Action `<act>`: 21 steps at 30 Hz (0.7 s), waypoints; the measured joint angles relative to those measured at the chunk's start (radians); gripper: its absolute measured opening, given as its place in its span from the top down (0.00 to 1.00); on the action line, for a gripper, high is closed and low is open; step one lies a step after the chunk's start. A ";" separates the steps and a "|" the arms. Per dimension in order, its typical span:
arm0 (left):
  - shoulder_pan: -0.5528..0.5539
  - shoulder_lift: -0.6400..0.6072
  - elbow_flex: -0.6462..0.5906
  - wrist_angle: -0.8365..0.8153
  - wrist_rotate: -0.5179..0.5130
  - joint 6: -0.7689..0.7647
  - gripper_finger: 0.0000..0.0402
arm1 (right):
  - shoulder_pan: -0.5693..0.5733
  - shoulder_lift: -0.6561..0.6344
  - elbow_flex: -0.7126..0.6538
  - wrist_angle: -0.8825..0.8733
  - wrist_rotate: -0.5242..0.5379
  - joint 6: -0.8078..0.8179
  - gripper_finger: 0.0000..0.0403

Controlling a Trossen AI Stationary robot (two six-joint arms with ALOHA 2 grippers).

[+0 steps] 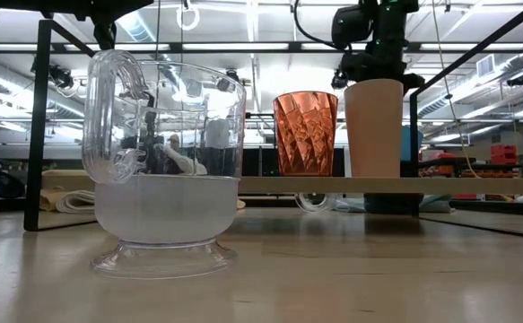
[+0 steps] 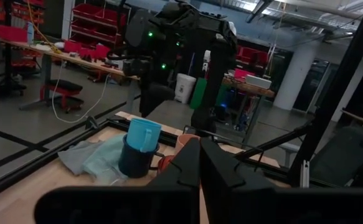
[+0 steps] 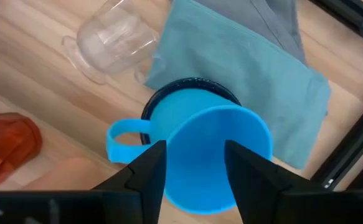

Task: Stack small to large cups/mugs on shelf
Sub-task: Put the blue mug on the shelf

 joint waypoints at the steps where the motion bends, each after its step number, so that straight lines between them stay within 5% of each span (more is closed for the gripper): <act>1: 0.000 0.000 0.000 0.000 0.000 0.001 0.96 | 0.000 0.000 0.000 0.000 0.000 0.008 0.58; 21: 0.000 0.000 0.000 0.000 0.000 0.011 0.96 | -0.082 0.004 -0.059 -0.075 0.043 -0.040 0.58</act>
